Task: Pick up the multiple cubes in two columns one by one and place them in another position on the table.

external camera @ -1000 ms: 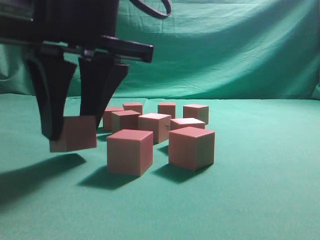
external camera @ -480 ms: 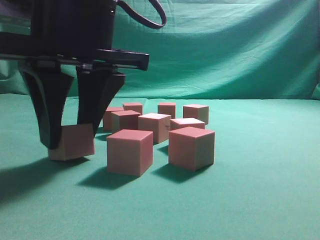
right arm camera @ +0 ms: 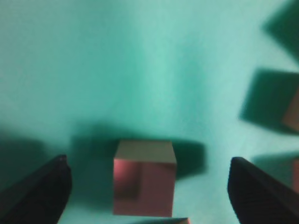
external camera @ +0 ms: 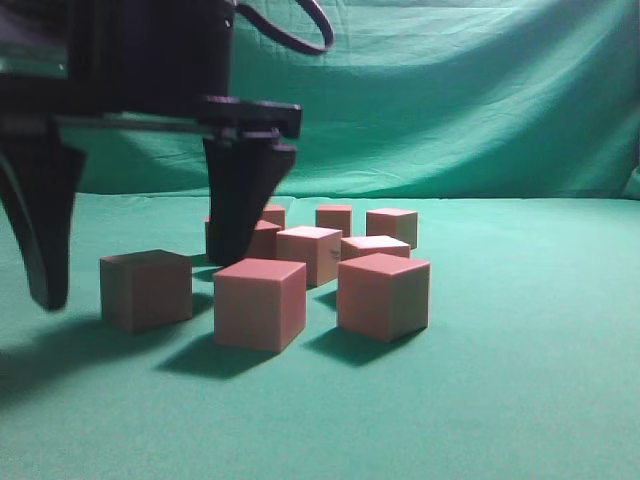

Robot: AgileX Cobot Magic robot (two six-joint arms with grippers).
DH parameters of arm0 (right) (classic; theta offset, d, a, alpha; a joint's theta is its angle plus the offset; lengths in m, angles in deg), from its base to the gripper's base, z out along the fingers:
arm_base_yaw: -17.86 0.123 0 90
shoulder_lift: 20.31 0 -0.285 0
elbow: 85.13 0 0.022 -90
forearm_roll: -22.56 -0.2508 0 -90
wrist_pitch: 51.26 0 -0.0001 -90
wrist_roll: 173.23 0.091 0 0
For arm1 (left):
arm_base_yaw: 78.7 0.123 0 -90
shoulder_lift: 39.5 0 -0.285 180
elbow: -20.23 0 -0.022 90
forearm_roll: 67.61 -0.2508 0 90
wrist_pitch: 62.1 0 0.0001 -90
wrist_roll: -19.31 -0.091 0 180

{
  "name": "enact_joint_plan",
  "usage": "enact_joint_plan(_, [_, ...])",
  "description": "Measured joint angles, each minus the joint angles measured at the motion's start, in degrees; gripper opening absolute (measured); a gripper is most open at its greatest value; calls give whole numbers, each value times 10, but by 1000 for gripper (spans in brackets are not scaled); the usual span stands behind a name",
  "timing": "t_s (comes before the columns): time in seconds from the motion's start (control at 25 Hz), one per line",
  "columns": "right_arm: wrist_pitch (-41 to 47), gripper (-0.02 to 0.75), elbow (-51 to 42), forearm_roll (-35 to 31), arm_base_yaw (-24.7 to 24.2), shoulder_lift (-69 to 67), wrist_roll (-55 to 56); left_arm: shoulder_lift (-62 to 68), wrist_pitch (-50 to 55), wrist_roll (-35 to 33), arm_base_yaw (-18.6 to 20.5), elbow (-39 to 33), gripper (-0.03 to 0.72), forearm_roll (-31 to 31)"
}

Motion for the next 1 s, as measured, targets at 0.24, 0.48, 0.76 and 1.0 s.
enact_joint_plan(0.24, [77,559,114,10,0,-1,-11,0,0,0,0,0,0,0])
enact_joint_plan(0.48, [145,241,284,20,0,1,-15,0,0,0,0,0,0,0])
enact_joint_plan(0.76, [159,0,394,23,0,60,-15,0,0,0,0,0,0,0])
enact_joint_plan(1.0, [167,0,403,65,0,153,-30,0,0,0,0,0,0,0])
